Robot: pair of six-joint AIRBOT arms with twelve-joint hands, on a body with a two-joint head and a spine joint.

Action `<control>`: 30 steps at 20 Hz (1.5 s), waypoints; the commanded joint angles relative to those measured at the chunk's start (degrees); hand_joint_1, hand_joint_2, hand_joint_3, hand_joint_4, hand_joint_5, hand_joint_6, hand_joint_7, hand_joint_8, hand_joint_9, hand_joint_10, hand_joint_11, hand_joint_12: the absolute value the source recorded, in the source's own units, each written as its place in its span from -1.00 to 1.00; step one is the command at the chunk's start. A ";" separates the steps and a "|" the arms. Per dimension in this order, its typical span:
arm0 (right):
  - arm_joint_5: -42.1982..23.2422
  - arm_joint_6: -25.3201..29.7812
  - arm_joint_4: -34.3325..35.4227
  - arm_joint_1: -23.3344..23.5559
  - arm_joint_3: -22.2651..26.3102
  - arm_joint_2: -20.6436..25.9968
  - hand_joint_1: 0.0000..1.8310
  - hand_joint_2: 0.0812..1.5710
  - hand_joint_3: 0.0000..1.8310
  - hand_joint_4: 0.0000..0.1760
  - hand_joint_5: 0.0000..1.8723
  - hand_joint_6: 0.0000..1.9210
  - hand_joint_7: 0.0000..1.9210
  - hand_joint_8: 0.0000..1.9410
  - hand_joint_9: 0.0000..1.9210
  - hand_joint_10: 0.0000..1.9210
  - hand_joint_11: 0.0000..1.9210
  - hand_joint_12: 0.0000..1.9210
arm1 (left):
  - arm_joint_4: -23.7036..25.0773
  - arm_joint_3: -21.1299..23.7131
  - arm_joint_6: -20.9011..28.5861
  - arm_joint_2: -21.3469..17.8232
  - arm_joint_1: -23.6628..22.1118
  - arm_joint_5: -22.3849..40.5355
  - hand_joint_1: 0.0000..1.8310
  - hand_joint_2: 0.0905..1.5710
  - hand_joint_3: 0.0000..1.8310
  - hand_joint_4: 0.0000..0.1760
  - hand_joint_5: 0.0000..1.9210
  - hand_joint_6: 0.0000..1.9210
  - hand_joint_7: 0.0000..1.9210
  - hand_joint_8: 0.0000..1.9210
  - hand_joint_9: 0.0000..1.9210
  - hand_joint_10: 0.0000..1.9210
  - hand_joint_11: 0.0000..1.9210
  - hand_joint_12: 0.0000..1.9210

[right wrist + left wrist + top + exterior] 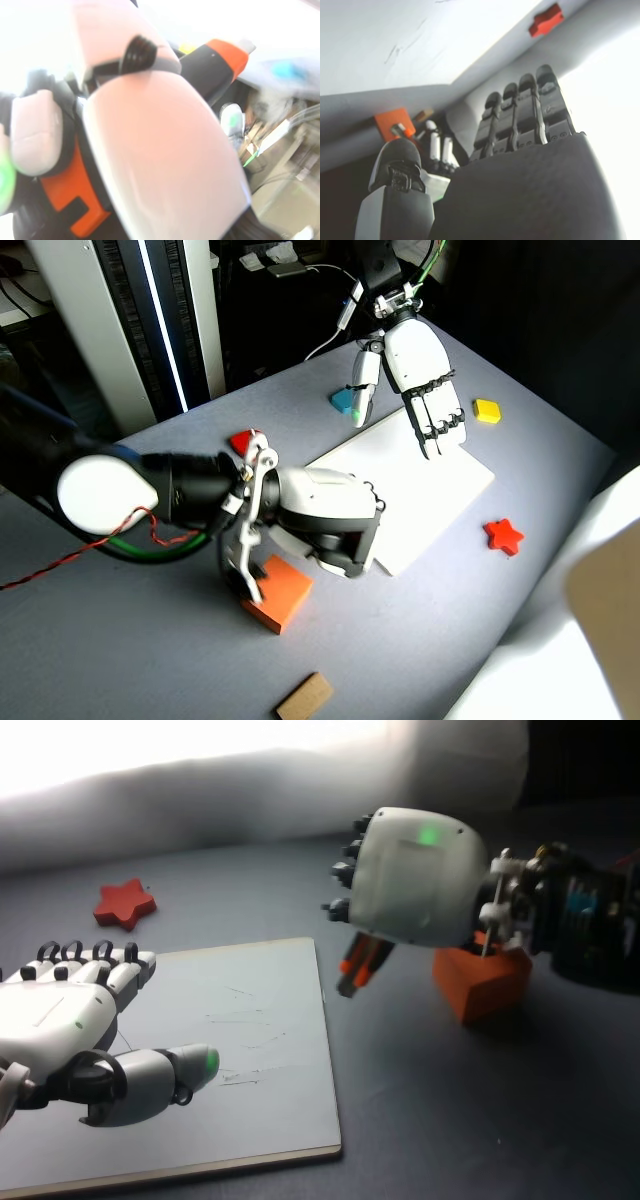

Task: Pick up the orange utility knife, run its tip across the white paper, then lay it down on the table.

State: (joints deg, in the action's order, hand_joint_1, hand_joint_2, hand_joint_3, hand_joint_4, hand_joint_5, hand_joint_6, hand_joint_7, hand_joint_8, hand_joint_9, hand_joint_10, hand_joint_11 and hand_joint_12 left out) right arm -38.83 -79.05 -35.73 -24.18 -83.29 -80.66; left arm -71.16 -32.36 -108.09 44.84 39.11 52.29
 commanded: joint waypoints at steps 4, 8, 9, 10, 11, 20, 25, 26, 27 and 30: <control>-17.34 -9.87 2.31 -0.38 -2.79 -4.46 0.59 0.63 -1.00 0.97 0.46 1.00 0.62 1.00 0.71 1.00 0.78 1.00 | 3.11 -1.95 0.93 -0.26 -0.19 3.01 -1.00 0.51 -1.00 -1.00 -1.00 -1.00 -1.00 -1.00 -1.00 -1.00 -1.00 -0.90; -15.89 -16.15 2.59 -0.76 -4.67 -9.15 0.58 0.63 -1.00 1.00 0.43 1.00 0.63 1.00 0.73 1.00 0.78 1.00 | 3.11 -4.56 1.95 -0.27 -0.18 2.69 -1.00 0.51 -1.00 -1.00 -1.00 -1.00 -1.00 -1.00 -1.00 -1.00 -1.00 -0.92; -16.43 -17.19 2.59 -0.76 -5.53 -10.61 0.56 0.64 -1.00 1.00 0.44 1.00 0.63 1.00 0.73 1.00 0.78 1.00 | 3.11 -5.43 1.97 -0.27 -0.17 2.30 -1.00 0.51 -1.00 -1.00 -1.00 -1.00 -1.00 -1.00 -1.00 -1.00 -1.00 -0.92; -16.95 -17.72 2.58 -0.69 -6.15 -11.69 0.58 0.64 -1.00 1.00 0.45 1.00 0.63 1.00 0.73 1.00 0.78 1.00 | 3.11 -6.11 1.97 -0.27 -0.10 2.08 -1.00 0.51 -1.00 -1.00 -1.00 -1.00 -1.00 -1.00 -1.00 -1.00 -1.00 -0.92; -17.44 -18.13 2.55 -0.65 -6.89 -12.79 0.58 0.62 -1.00 1.00 0.45 1.00 0.63 1.00 0.73 1.00 0.78 1.00 | 3.10 -6.87 2.16 -0.27 0.00 1.94 -1.00 0.52 -1.00 -1.00 -1.00 -1.00 -1.00 -1.00 -1.00 -1.00 -1.00 -0.98; -20.13 -21.10 -2.19 -1.12 -12.93 -19.38 0.61 0.60 -1.00 1.00 0.47 1.00 0.61 1.00 0.72 1.00 0.76 1.00 | 3.12 -12.07 2.94 -0.30 0.30 0.69 -1.00 0.50 -1.00 -1.00 -1.00 -1.00 -1.00 -1.00 -1.00 -1.00 -0.97 -0.98; -21.27 -20.90 -4.46 -1.05 -17.69 -23.09 0.63 0.58 -1.00 1.00 0.49 1.00 0.62 1.00 0.73 1.00 0.78 1.00 | 3.12 -14.87 4.12 -0.29 1.93 0.21 -1.00 0.49 -1.00 -1.00 -1.00 -1.00 -1.00 -1.00 -1.00 -1.00 -1.00 -1.00; -21.28 -20.84 -4.90 -1.11 -18.63 -23.74 0.60 0.63 -1.00 1.00 0.52 1.00 0.66 1.00 0.75 1.00 0.79 1.00 | 3.12 -15.39 4.27 -0.29 2.19 0.14 -1.00 0.49 -1.00 -1.00 -1.00 -1.00 -1.00 -1.00 -1.00 -1.00 -1.00 -1.00; -21.41 -20.31 -6.89 -1.16 -19.78 -24.41 0.60 0.61 -1.00 1.00 0.51 1.00 0.65 1.00 0.74 1.00 0.78 1.00 | 3.12 -16.05 4.31 -0.29 2.42 -0.33 -1.00 0.49 -1.00 -1.00 -1.00 -1.00 -1.00 -1.00 -1.00 -1.00 -1.00 -1.00; -22.40 -19.62 -9.88 -1.13 -21.55 -25.59 0.59 0.61 -1.00 0.95 0.49 1.00 0.63 1.00 0.73 1.00 0.77 1.00 | 3.12 -17.22 4.31 -0.29 2.85 -0.95 -1.00 0.50 -1.00 -1.00 -1.00 -1.00 -1.00 -1.00 -1.00 -1.00 -1.00 -1.00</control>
State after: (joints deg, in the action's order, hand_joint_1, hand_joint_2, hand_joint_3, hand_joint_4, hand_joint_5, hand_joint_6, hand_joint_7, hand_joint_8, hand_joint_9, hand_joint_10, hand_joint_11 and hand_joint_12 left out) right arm -54.24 -97.62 -48.40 -25.67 -104.92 -106.13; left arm -70.41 -49.28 -103.81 44.84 42.19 46.96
